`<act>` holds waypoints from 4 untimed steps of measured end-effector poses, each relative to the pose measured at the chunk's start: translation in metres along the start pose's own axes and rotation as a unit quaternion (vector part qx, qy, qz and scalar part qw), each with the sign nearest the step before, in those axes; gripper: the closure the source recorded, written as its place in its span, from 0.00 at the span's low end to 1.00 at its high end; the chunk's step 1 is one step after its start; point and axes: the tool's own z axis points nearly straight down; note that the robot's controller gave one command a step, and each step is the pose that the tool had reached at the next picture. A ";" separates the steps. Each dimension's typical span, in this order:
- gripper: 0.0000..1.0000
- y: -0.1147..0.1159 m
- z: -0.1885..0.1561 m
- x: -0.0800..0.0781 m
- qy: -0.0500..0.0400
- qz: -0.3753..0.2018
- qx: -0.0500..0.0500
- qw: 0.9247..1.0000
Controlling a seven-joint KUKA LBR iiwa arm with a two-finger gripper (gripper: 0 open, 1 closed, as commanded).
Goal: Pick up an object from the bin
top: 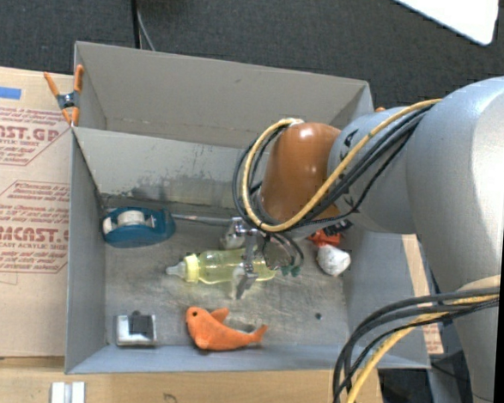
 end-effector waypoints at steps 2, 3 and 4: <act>1.00 0.000 -0.010 0.002 0.001 0.000 0.000 1.000; 1.00 0.001 -0.027 0.002 0.001 0.000 -0.001 1.000; 1.00 0.001 -0.044 0.001 0.000 0.000 0.000 1.000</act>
Offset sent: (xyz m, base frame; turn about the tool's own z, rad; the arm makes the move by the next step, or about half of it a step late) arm -0.0001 0.0002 0.0587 0.0000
